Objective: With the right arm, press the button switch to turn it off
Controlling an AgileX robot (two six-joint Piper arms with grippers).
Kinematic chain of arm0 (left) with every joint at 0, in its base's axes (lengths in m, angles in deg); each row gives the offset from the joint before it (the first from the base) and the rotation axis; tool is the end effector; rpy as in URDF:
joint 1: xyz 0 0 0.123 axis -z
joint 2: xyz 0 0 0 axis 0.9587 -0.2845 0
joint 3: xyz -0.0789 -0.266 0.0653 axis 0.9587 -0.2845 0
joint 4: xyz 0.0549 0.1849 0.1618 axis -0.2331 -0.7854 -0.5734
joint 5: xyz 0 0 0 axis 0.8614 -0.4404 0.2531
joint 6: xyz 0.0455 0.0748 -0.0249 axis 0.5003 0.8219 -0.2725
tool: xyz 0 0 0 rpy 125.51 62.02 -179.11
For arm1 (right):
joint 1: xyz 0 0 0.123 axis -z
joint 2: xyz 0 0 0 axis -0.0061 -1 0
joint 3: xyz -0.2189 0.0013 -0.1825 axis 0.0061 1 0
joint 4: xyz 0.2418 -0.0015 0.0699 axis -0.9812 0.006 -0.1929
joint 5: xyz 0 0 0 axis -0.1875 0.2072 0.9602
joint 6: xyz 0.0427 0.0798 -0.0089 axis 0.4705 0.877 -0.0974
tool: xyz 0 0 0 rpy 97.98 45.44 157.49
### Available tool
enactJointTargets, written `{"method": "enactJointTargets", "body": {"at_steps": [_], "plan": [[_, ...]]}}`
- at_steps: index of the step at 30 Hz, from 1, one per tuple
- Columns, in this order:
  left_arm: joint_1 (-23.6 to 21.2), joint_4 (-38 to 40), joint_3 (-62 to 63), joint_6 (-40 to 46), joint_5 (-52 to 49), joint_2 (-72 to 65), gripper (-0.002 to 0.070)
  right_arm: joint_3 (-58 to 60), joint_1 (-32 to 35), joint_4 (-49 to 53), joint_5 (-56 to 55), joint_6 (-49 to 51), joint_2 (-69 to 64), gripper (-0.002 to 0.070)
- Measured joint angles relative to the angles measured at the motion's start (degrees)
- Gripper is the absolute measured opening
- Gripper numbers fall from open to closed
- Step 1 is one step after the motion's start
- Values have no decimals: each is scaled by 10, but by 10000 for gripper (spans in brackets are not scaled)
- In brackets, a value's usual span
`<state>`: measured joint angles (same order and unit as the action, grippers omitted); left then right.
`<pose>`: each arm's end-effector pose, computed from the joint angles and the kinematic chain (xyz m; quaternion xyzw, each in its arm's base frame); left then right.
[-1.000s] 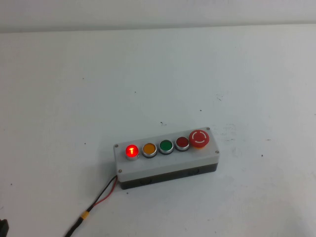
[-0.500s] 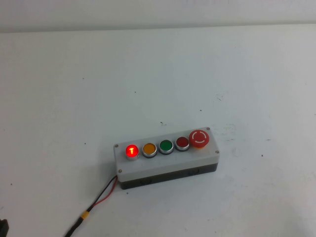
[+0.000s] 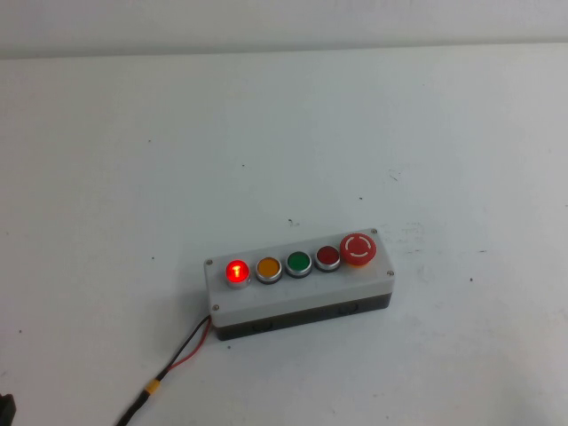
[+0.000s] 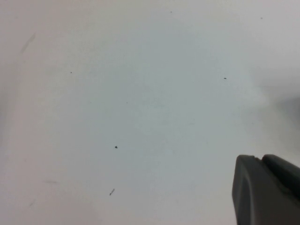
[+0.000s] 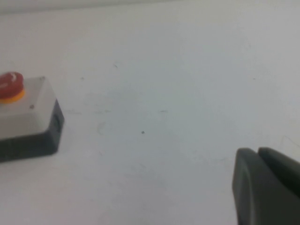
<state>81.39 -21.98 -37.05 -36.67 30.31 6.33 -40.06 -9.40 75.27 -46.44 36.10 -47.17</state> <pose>0.0518 -0.0048 0.1696 0.0879 0.8046 -0.0009 0.5872 0.0534 0.0098 0.1775 -0.0094 0.7857 0.0993 0.6106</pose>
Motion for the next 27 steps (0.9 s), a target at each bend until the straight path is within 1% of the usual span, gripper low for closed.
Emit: {"method": "enactJointTargets", "body": {"at_steps": [4, 9, 12, 15, 18, 21, 27], "plan": [[0, 0, 0, 0, 0, 0, -2, 0, 0, -87, -46, 0, 0, -17], [0, 0, 0, 0, 0, 0, -2, 0, 0, -273, -147, 0, 0, -17], [0, 0, 0, 0, 0, 0, -2, 0, 0, -322, -190, 0, 0, -17], [0, 0, 0, 0, 0, 0, -2, 0, 0, -370, -184, 1, 0, -17], [0, 0, 0, 0, 0, 0, -2, -24, 0, -384, -112, 1, -2, -17], [0, 0, 0, 0, 0, 0, -2, -89, 0, -365, 2, 1, -46, -17], [0, 0, 0, 0, 0, 0, -2, -269, 0, -258, 245, -3, -266, -17]]}}
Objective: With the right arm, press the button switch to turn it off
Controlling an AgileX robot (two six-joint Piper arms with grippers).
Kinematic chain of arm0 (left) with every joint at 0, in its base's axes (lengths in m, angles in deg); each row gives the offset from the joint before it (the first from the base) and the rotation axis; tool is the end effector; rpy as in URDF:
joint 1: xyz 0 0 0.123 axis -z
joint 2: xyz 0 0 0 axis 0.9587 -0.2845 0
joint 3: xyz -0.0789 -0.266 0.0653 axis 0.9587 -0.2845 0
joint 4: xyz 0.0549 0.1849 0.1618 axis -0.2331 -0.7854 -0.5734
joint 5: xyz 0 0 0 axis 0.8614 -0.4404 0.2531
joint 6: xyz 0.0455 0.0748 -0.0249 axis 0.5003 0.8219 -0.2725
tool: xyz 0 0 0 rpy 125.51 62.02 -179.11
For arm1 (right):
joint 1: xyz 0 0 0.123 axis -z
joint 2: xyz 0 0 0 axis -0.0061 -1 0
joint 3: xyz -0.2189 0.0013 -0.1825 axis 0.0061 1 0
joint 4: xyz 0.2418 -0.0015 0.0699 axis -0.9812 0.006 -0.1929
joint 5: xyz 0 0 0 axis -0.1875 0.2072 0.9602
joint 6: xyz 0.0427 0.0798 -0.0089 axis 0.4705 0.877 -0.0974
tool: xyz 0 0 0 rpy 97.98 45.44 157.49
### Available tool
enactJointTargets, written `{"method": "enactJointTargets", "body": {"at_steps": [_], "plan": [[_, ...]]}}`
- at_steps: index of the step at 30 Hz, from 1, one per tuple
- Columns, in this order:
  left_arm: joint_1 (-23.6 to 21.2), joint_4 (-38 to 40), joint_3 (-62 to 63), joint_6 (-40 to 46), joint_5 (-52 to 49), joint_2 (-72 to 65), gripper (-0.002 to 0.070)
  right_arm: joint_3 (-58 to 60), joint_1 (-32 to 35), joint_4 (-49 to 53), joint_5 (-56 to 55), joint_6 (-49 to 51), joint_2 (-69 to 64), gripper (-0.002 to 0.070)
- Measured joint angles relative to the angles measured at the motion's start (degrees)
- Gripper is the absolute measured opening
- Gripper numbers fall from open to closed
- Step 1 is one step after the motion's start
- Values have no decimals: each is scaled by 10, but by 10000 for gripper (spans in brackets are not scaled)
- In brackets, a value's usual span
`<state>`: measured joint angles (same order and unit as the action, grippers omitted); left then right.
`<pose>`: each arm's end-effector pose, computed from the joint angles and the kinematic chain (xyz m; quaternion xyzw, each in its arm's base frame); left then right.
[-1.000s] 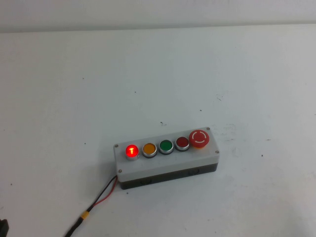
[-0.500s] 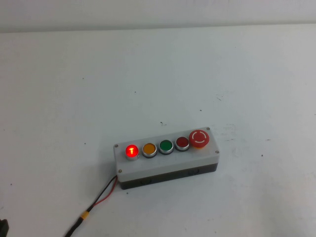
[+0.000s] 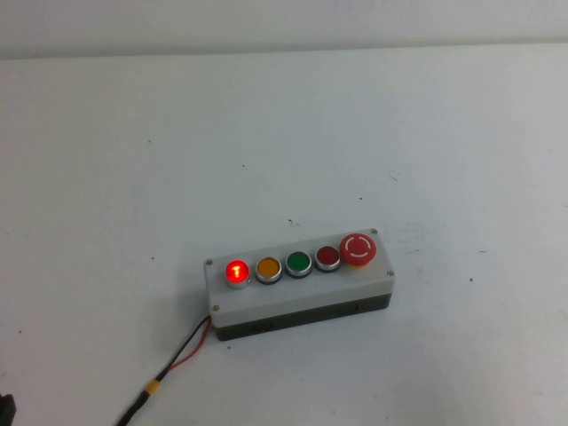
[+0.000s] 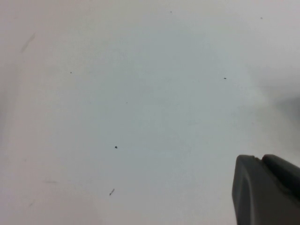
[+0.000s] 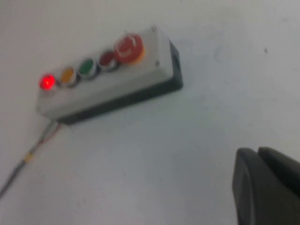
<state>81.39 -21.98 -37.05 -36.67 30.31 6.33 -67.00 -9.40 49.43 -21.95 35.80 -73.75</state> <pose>0.0518 -0.0048 0.1696 0.0879 0.8046 -0.0009 0.5872 0.0775 0.0419 0.2748 0.0636 0.8723 0.2816 0.3946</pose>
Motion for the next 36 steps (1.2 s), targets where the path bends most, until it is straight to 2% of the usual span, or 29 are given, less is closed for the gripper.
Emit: {"method": "enactJointTargets", "body": {"at_steps": [4, 8, 12, 19, 22, 29, 36], "plan": [[0, 0, 0, 0, 0, 0, -2, -105, 0, 48, 104, -43, -157, -17], [0, 0, 0, 0, 0, 0, -2, -198, -15, 54, 152, -88, -305, -16], [0, 0, 0, 0, 0, 0, -2, -283, -85, 88, 154, -84, -414, -16], [0, 0, 0, 0, 0, 0, -2, -460, -255, 162, 147, -34, -594, -16], [0, 0, 0, 0, 0, 0, -2, -535, -300, 173, 147, -32, -657, -16], [0, 0, 0, 0, 0, 0, -2, -707, -371, 177, 163, -31, -810, -16], [0, 0, 0, 0, 0, 0, -2, -845, -383, 203, 223, -31, -921, -16]]}}
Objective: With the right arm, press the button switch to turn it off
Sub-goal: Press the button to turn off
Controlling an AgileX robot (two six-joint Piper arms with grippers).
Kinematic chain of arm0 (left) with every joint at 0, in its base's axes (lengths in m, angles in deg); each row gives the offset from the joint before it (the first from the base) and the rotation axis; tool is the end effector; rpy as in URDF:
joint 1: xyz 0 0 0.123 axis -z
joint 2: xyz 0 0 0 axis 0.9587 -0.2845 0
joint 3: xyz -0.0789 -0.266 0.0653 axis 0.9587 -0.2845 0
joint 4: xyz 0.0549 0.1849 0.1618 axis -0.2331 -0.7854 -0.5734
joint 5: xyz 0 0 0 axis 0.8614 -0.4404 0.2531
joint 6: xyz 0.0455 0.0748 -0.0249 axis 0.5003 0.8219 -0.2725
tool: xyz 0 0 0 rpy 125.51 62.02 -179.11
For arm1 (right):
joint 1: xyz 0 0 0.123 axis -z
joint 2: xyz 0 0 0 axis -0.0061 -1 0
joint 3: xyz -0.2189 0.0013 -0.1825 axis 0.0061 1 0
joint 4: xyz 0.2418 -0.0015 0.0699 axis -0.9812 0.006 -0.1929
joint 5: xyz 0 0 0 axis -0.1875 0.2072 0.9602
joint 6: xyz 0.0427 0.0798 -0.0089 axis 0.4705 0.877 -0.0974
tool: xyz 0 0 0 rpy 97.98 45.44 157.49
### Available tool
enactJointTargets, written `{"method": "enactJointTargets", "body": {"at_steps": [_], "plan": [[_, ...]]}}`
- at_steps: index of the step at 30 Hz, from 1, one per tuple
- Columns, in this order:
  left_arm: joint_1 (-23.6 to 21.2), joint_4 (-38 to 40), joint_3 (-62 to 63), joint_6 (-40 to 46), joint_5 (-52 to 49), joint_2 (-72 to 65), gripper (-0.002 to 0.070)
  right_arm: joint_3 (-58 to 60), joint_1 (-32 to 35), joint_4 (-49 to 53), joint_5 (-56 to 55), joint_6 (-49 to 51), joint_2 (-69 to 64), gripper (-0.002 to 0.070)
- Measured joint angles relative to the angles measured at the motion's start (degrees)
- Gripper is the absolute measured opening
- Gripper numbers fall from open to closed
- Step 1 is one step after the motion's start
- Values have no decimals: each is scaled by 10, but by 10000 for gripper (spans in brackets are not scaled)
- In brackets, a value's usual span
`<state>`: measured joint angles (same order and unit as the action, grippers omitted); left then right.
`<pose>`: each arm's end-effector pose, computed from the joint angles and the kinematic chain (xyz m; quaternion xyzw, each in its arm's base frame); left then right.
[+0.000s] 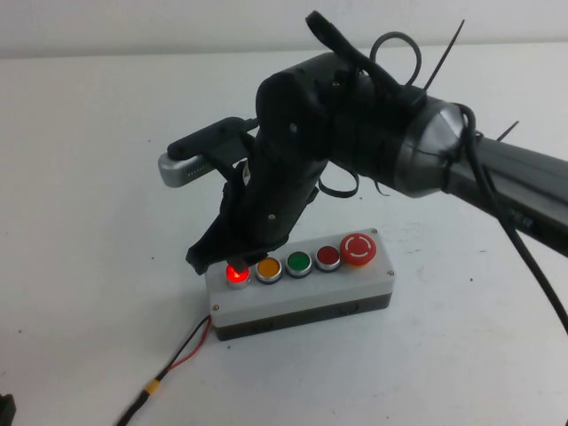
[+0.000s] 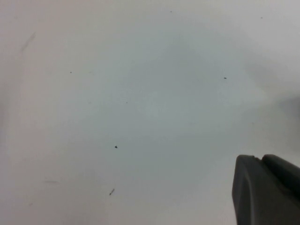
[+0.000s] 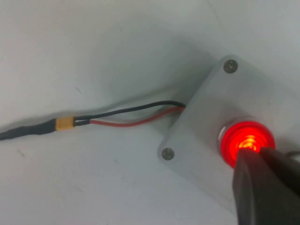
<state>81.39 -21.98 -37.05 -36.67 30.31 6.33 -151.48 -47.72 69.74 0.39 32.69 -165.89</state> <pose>0.0518 -0.0048 0.1696 0.0879 0.8046 -0.0009 0.5872 0.2986 0.3419 0.2776 -0.3588 0.9106 0.1449 0.1452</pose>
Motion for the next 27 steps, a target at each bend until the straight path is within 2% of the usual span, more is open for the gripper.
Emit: {"method": "enactJointTargets", "body": {"at_steps": [27], "plan": [[0, 0, 0, 0, 0, 0, -2, -35, 0, 24, 13, 1, -43, -16]]}}
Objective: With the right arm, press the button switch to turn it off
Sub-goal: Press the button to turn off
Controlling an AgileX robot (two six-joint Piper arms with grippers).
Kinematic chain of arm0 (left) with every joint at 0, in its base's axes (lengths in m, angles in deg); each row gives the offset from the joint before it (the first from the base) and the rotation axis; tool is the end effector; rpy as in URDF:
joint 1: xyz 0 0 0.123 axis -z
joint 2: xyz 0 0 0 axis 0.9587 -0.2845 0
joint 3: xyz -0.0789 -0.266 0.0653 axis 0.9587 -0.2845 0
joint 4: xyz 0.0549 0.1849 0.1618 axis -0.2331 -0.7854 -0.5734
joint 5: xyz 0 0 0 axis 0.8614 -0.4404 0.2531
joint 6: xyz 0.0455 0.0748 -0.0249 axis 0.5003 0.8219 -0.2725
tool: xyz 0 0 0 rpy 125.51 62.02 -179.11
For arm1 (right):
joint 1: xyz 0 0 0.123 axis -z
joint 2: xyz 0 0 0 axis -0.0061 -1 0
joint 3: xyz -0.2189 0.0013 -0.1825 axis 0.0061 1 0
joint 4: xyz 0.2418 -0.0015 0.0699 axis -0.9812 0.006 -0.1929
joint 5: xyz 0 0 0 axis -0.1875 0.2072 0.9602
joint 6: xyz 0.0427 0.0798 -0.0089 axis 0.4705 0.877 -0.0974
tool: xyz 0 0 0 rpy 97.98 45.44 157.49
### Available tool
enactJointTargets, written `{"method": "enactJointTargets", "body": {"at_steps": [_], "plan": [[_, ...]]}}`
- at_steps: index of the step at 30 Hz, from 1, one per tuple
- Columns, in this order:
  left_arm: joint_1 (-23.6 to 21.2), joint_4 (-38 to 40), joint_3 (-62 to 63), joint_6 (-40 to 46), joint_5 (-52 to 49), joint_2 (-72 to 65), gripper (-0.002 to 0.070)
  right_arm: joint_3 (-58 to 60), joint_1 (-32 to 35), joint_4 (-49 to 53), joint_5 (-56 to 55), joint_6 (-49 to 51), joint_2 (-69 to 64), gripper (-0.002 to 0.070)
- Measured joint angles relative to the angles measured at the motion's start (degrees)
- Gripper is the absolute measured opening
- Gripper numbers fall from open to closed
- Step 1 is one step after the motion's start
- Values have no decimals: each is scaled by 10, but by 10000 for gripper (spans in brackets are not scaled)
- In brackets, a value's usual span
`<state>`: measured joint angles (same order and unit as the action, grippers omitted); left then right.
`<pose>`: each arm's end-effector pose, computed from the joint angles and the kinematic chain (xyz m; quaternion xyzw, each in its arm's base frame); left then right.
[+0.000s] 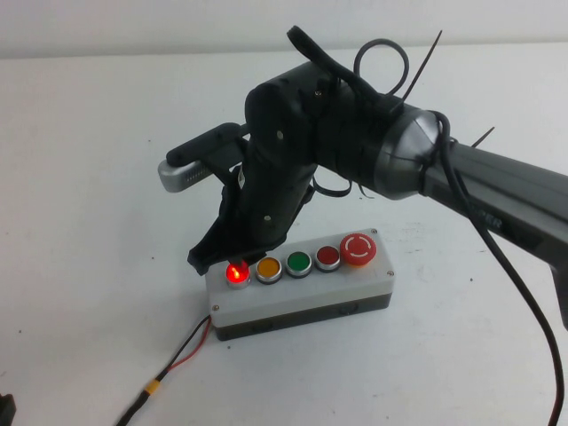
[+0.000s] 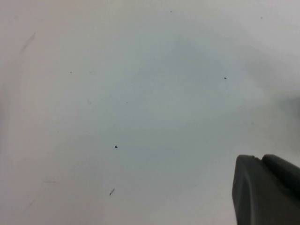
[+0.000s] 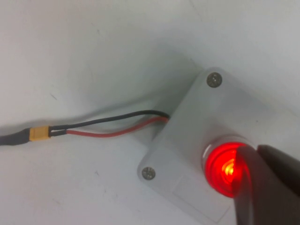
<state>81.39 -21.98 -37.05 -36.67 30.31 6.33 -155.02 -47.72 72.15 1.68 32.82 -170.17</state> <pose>0.0518 -0.0048 0.1696 0.0879 0.8046 -0.0009 0.5872 0.3104 0.3498 0.2596 -0.3646 0.9131 0.1195 0.1381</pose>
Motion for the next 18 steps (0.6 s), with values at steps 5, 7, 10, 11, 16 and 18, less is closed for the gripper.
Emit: {"method": "enactJointTargets", "body": {"at_steps": [5, 7, 10, 11, 16, 18], "plan": [[0, 0, 0, 0, 0, 0, -2, -6, 0, -1, 11, 0, -8, -16], [0, 0, 0, 0, 0, 0, -2, -9, 0, -1, 12, 0, -9, -16], [0, 0, 0, 0, 0, 0, -2, -9, 0, -1, 13, 0, -9, -16], [0, 0, 0, 0, 0, 0, -2, -10, 0, -1, 13, 0, -9, -16], [0, 0, 0, 0, 0, 0, -2, -5, 0, -1, 5, 0, 5, -16], [0, 0, 0, 0, 0, 0, -2, 1, 0, 0, 8, -2, 26, -16]]}}
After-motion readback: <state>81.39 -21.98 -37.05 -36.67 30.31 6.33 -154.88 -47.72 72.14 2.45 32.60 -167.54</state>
